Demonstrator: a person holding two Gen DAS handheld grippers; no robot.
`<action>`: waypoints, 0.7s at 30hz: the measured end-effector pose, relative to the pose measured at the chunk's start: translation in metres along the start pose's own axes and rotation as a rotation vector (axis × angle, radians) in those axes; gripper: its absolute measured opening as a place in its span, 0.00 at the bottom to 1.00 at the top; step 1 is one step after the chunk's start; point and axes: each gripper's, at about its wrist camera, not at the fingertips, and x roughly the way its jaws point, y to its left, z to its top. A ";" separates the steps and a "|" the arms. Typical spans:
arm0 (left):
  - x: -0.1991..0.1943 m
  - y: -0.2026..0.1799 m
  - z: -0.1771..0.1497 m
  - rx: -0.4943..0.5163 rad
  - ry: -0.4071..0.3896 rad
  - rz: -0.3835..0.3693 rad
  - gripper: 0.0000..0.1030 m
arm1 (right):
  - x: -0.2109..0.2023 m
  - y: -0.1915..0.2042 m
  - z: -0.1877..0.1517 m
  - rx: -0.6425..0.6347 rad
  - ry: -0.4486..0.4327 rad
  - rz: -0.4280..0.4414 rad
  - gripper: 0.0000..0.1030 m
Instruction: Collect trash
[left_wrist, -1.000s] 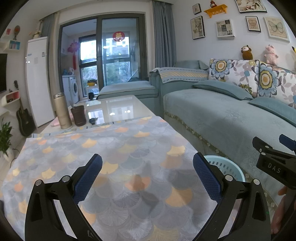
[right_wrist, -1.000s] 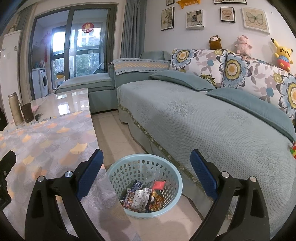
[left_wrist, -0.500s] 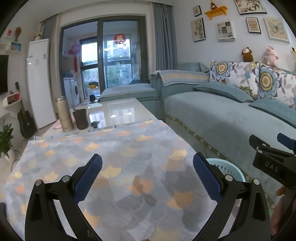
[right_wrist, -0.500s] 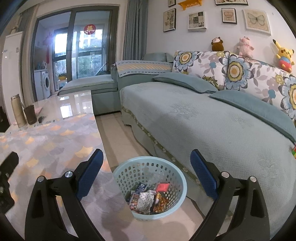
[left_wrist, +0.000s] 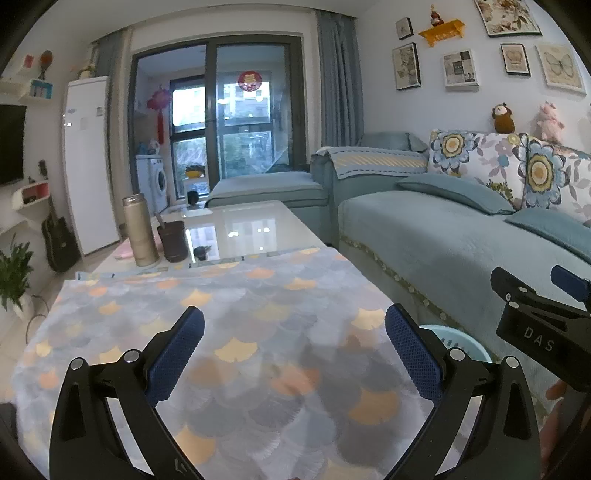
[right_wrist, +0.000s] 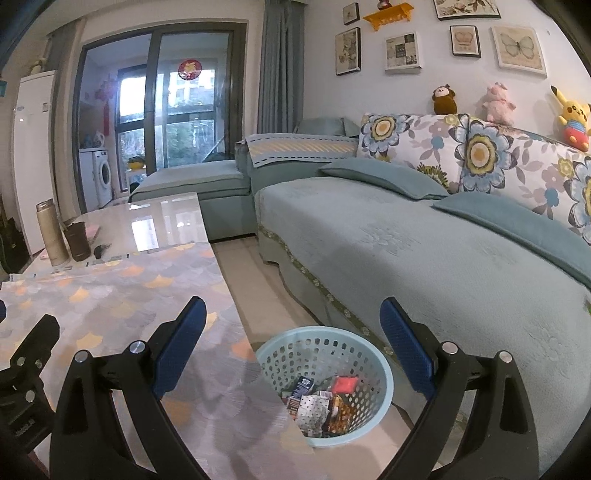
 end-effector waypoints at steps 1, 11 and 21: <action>0.000 -0.001 0.000 0.000 0.000 0.003 0.93 | 0.000 0.001 0.000 0.000 -0.001 0.002 0.88; 0.002 0.000 -0.001 -0.004 0.005 0.031 0.92 | -0.003 0.016 0.005 -0.007 -0.020 0.013 0.89; 0.006 0.008 -0.002 -0.022 0.022 0.053 0.93 | -0.002 0.027 0.002 -0.040 -0.023 0.016 0.90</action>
